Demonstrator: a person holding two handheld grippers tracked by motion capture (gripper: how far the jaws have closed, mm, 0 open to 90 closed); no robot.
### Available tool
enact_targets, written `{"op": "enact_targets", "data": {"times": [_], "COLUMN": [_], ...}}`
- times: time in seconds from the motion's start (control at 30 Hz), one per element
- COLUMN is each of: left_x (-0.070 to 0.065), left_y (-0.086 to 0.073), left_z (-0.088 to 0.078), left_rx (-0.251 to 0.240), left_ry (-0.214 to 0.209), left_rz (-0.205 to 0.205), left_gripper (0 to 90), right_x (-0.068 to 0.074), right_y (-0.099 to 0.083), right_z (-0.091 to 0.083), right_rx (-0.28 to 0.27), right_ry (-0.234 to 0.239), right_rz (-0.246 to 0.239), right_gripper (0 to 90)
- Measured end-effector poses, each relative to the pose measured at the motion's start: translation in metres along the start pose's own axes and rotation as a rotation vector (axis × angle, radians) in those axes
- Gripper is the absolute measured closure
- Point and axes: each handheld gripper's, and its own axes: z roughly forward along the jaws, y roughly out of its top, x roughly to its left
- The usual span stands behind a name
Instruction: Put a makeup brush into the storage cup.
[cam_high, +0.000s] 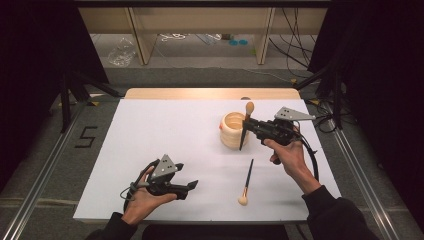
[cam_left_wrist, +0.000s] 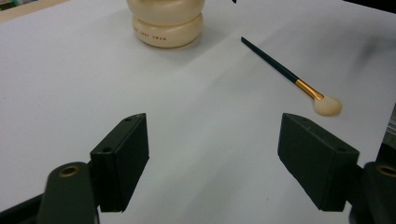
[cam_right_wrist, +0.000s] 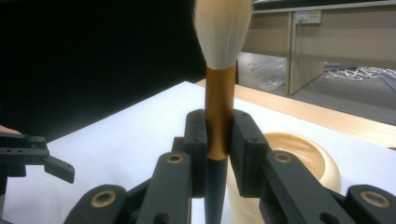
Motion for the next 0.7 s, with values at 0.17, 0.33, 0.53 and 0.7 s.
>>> {"op": "enact_targets", "data": {"times": [0.17,0.33,0.53,0.7], "left_x": [-0.001,-0.001,-0.003,-0.003], "left_y": [0.0,0.0,0.0,-0.001], "left_z": [0.001,0.001,0.003,0.003], "left_rx": [-0.003,-0.005,0.006,0.0], "left_ry": [-0.001,-0.004,-0.008,-0.015], "left_rz": [-0.011,-0.007,0.0,0.007], "left_gripper": [24.5,24.3,24.2,23.9], "right_x": [-0.003,-0.006,-0.009,-0.012], "right_y": [0.002,0.009,0.018,0.025], "right_z": [0.001,0.001,0.003,0.005], "right_rx": [0.004,-0.005,-0.005,-0.025], "right_ry": [-0.009,-0.016,-0.022,-0.037], "right_rz": [-0.001,-0.008,0.009,-0.01], "right_gripper": [78.2,78.2,78.2,78.2]}}
